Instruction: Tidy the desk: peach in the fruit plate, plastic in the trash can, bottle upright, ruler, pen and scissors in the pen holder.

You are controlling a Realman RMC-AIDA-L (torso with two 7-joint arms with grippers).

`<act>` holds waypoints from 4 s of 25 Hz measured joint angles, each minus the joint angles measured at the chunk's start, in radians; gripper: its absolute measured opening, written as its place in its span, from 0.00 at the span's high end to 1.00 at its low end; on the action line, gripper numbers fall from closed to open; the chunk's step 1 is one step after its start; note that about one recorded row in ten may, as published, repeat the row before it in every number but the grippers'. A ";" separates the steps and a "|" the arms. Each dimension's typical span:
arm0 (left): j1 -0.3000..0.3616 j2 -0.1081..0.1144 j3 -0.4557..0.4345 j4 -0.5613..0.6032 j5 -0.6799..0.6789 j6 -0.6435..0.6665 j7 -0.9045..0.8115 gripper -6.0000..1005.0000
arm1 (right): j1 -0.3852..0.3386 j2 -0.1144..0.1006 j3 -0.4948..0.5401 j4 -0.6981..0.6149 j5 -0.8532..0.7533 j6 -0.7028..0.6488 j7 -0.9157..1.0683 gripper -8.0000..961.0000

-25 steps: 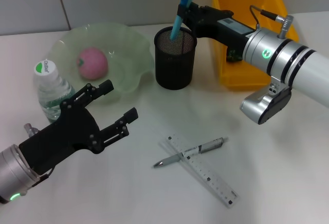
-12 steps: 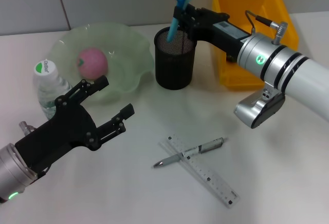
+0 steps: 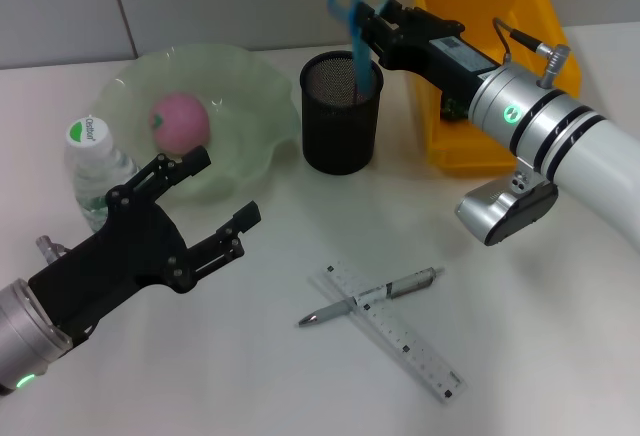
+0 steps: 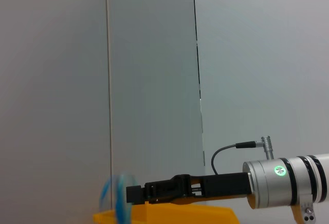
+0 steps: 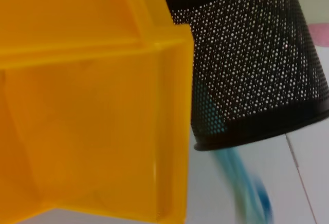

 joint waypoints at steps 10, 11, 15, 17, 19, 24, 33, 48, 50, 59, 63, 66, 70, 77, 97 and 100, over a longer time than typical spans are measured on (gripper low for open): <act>-0.001 0.000 0.000 0.000 -0.001 0.007 -0.002 0.25 | -0.005 0.000 -0.033 -0.011 0.025 -0.031 0.050 0.61; 0.000 0.000 0.000 0.000 -0.001 0.007 -0.002 0.26 | -0.006 0.000 -0.033 -0.011 0.035 -0.046 0.065 0.61; 0.004 0.001 0.000 0.000 -0.001 0.007 -0.005 0.32 | -0.010 0.000 -0.037 -0.003 0.127 -0.109 0.131 0.60; 0.006 0.002 -0.001 0.000 -0.003 0.007 -0.012 0.34 | -0.012 -0.002 -0.038 -0.002 0.188 -0.144 0.180 0.60; 0.007 0.003 -0.002 0.000 -0.009 0.007 -0.015 0.34 | -0.015 -0.003 -0.034 -0.008 0.263 -0.209 0.308 0.60; 0.015 0.003 -0.011 0.000 -0.016 -0.001 -0.029 0.34 | -0.030 -0.004 -0.037 -0.072 0.389 -0.309 0.628 0.60; 0.011 0.000 -0.003 -0.025 -0.013 0.020 -0.035 0.34 | -0.044 0.000 -0.133 -0.136 0.703 -0.364 1.217 0.60; 0.020 0.010 0.144 -0.009 -0.005 0.093 -0.053 0.33 | -0.112 -0.013 -0.177 -0.143 0.438 -0.247 2.757 0.60; 0.021 0.011 0.156 -0.003 -0.005 0.088 -0.064 0.33 | -0.107 -0.014 -0.177 -0.114 0.332 -0.277 2.934 0.60; 0.021 0.011 0.171 0.008 -0.004 0.056 -0.099 0.33 | -0.140 -0.044 -0.072 -0.025 -0.144 -0.444 3.327 0.60; 0.023 0.012 0.170 0.021 -0.004 0.032 -0.141 0.33 | -0.141 -0.058 0.045 0.078 -0.309 -0.568 3.380 0.60; 0.023 0.012 0.172 0.041 -0.004 0.020 -0.179 0.33 | -0.138 -0.079 0.089 0.129 -0.376 -0.611 3.395 0.60; 0.024 0.012 0.174 0.053 -0.004 0.007 -0.199 0.33 | -0.119 -0.121 0.113 0.178 -0.454 -0.633 3.494 0.46; 0.029 0.015 0.177 0.065 -0.004 -0.017 -0.237 0.33 | -0.068 -0.175 0.209 0.205 -0.721 -0.657 3.744 0.33; 0.034 0.014 0.240 0.071 -0.002 -0.067 -0.259 0.33 | 0.122 -0.257 0.410 0.132 -1.467 -0.752 4.243 0.34; 0.039 0.015 0.241 0.079 -0.002 -0.075 -0.259 0.33 | 0.163 -0.254 0.410 0.068 -1.579 -0.753 4.352 0.34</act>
